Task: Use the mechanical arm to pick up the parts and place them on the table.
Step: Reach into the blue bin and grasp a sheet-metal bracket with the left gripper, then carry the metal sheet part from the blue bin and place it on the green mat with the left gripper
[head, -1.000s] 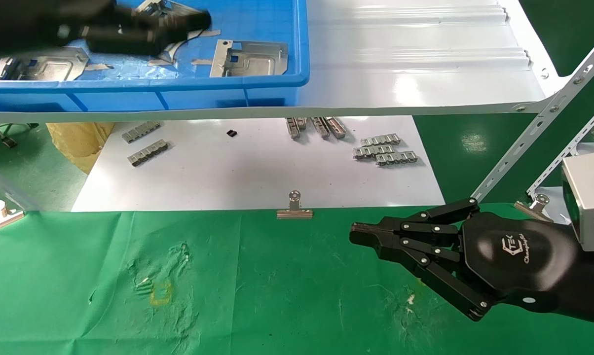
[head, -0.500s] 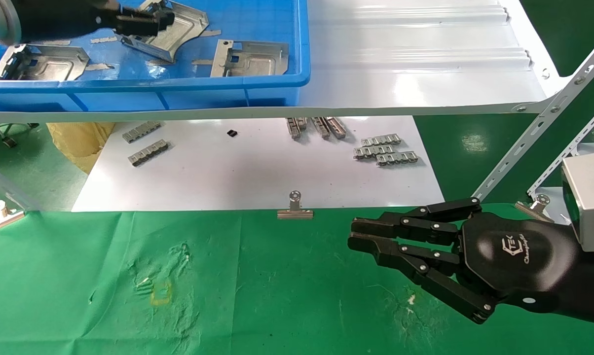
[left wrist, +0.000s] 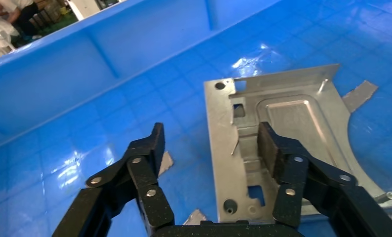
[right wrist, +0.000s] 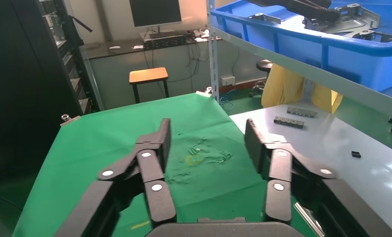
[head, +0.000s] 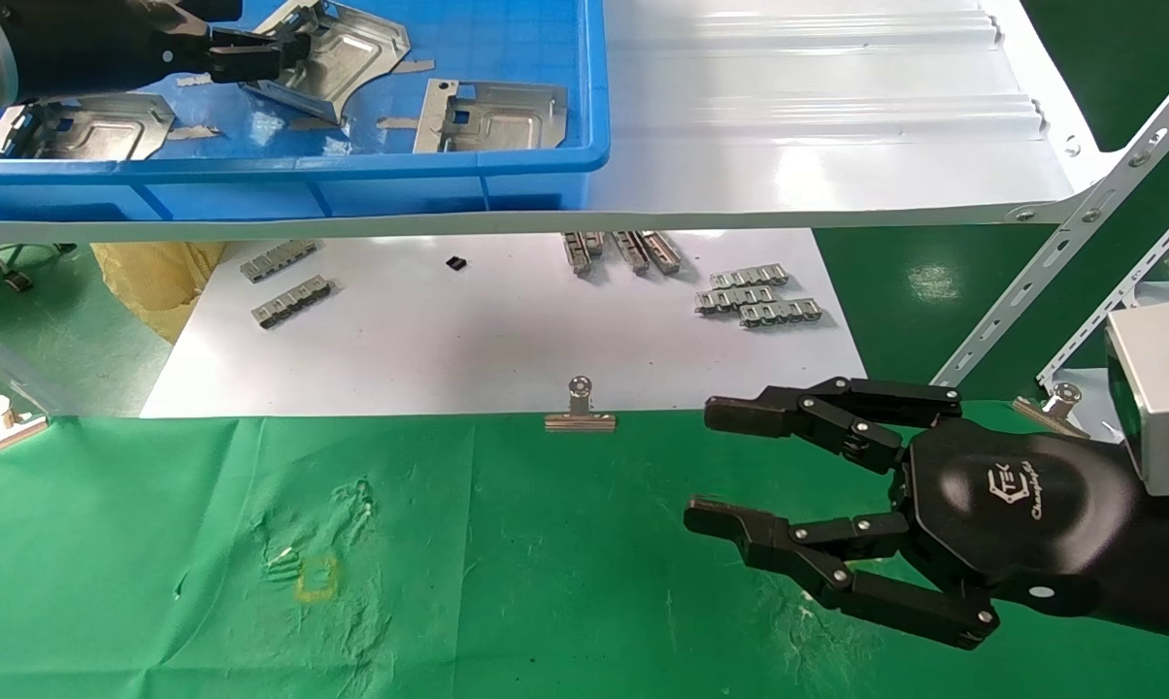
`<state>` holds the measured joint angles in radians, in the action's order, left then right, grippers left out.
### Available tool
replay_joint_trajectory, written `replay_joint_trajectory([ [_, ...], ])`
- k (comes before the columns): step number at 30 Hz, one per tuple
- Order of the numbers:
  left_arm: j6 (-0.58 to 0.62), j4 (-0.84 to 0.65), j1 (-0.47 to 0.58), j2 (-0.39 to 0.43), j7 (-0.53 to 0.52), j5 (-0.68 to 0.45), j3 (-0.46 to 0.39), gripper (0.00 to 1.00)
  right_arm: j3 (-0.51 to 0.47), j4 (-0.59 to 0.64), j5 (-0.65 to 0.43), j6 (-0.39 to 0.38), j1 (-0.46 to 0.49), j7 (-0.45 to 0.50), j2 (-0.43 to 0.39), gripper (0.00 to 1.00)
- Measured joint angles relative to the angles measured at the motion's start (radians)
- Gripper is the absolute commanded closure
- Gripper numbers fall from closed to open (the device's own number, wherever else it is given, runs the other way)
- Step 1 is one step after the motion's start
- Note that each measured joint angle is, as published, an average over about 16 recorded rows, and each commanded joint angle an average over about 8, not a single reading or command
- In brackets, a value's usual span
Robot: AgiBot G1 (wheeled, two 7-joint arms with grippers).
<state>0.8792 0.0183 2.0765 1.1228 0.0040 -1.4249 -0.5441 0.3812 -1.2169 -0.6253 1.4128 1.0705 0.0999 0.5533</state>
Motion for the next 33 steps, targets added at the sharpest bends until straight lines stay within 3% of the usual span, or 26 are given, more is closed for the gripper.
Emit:
replay_joint_trajectory([
  [22,0.024,-0.001,-0.008,-0.024,0.020,0.055,0.038,1.00,0.000,0.000,0.000,0.000,0.000,0.000,0.000,0.00],
  [28,0.120,0.023,-0.003,-0.043,0.047,0.093,0.064,1.00,0.000,0.000,0.000,0.000,0.000,0.000,0.000,0.00],
  [33,0.275,0.052,0.003,-0.064,0.083,0.128,0.084,1.00,0.000,0.000,0.000,0.000,0.000,0.000,0.000,0.00],
])
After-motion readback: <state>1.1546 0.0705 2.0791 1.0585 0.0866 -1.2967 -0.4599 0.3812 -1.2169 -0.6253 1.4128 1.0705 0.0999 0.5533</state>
